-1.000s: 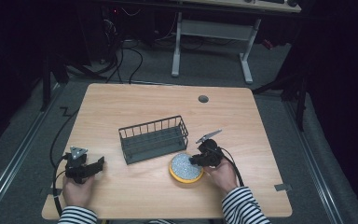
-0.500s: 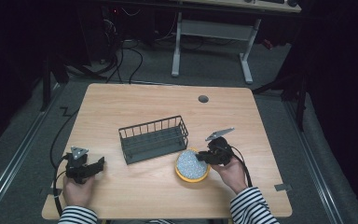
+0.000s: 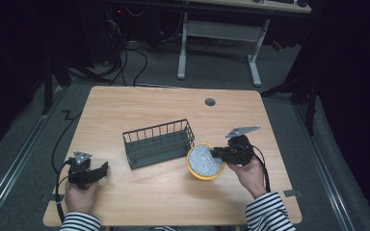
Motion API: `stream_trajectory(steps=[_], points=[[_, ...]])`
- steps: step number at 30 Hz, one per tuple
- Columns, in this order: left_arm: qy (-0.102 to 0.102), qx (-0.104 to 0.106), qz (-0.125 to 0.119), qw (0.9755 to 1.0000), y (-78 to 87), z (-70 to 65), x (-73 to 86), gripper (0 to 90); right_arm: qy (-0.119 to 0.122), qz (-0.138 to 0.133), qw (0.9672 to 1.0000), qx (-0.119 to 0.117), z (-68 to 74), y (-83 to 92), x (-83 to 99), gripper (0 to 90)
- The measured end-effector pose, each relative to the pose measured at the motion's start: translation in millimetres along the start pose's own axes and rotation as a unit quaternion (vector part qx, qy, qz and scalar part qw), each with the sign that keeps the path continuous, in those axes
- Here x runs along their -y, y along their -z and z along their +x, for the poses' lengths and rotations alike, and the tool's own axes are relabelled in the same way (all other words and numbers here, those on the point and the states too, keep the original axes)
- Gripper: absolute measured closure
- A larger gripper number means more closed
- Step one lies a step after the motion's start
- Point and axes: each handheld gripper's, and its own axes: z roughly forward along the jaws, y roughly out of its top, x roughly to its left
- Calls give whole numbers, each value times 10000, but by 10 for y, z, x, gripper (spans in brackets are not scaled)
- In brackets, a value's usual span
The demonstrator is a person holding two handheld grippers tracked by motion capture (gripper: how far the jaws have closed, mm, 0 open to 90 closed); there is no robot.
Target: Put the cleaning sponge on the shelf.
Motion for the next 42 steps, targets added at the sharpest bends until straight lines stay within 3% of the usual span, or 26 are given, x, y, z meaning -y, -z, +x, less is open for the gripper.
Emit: stream_trajectory(steps=[8, 12, 15, 17, 22, 35, 42], points=[[55, 53, -17, 10000, 1, 13, -2, 267, 47, -266, 9996, 82, 1, 171, -296, 798], [-33, 15, -5, 10000, -1, -12, 2, 263, 160, -486, 9987, 83, 28, 257, -400, 800], [-4, 39, -13, 10000, -1, -3, 0, 265, 133, -477, 9987, 138, 16, 252, -505, 800], [30, 73, -14, 10000, 2, 9, -1, 266, 237, -465, 9984, 210, 40, 249, -580, 800], [-93, 2, 16, 10000, -4, -23, 0, 260, 249, -532, 9979, 269, 57, 158, -754, 799], [-102, 24, 17, 9999, -7, -20, -3, 260, 110, -555, 9980, 300, 29, -134, -1130, 797], [-99, 24, 18, 9999, -7, -19, -3, 260, 153, -432, 9985, 285, 61, -319, -1283, 796]])
